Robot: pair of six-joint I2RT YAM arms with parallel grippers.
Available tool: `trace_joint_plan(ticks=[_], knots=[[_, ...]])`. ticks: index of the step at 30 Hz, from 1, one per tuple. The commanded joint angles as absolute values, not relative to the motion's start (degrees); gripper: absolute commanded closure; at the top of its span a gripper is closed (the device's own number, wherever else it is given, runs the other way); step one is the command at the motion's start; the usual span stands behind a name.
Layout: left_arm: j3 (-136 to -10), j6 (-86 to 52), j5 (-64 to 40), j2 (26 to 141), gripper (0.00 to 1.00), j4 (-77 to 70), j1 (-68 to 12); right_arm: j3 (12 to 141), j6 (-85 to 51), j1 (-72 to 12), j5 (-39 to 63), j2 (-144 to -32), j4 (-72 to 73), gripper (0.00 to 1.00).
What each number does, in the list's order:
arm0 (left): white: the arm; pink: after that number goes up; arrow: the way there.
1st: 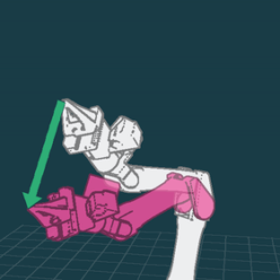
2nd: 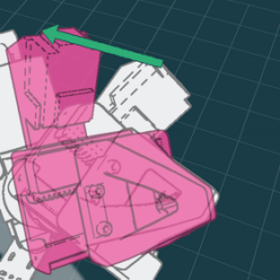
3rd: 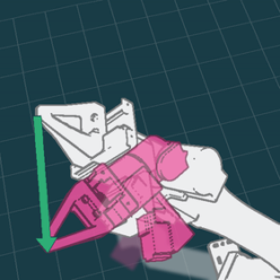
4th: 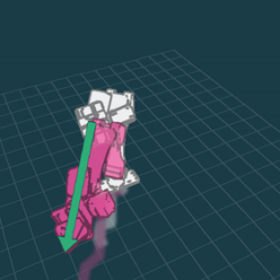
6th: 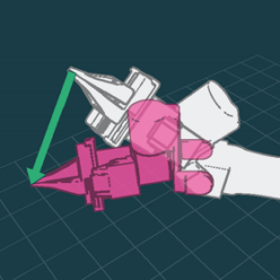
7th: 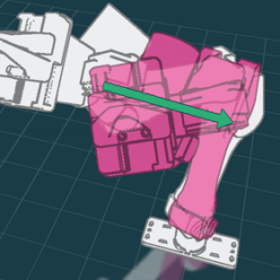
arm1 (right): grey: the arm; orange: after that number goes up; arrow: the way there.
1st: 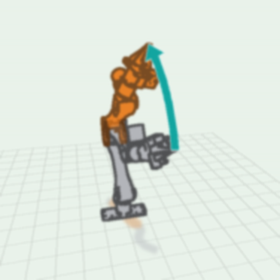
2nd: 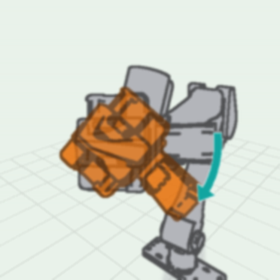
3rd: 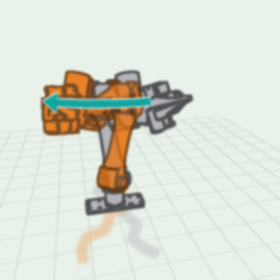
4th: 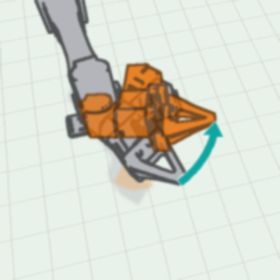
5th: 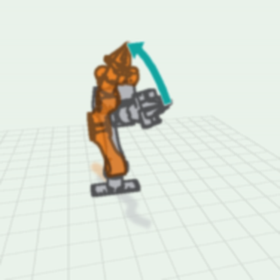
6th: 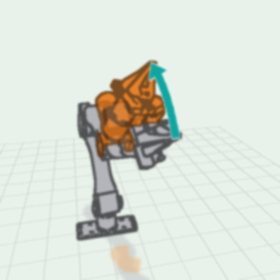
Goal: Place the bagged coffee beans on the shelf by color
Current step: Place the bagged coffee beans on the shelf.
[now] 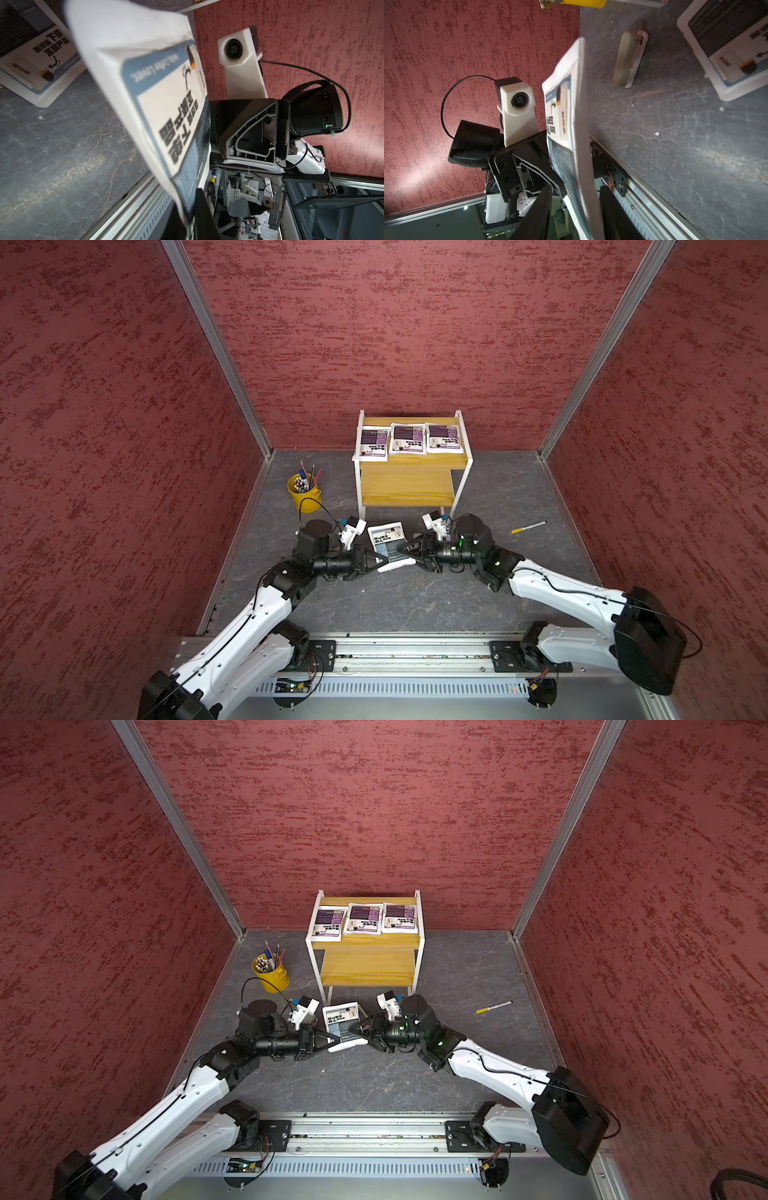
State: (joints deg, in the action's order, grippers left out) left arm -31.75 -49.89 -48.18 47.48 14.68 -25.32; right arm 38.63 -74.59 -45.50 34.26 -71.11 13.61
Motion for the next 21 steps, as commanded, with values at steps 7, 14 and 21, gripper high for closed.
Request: trace_joint_plan(ticks=[7,14,21], knots=[[-33.2,-47.5,-51.1,47.8,1.0,14.7,-22.8,41.3,-74.9,-47.1,34.7,-72.5,16.4,0.69],[-33.3,-47.2,-51.7,47.4,1.0,15.1,-22.5,41.6,-74.5,-47.6,33.8,-73.2,16.7,0.8],[-33.3,-46.1,-52.2,46.3,0.71,17.8,-21.7,41.7,-73.7,-48.1,31.8,-73.3,16.5,0.93]])
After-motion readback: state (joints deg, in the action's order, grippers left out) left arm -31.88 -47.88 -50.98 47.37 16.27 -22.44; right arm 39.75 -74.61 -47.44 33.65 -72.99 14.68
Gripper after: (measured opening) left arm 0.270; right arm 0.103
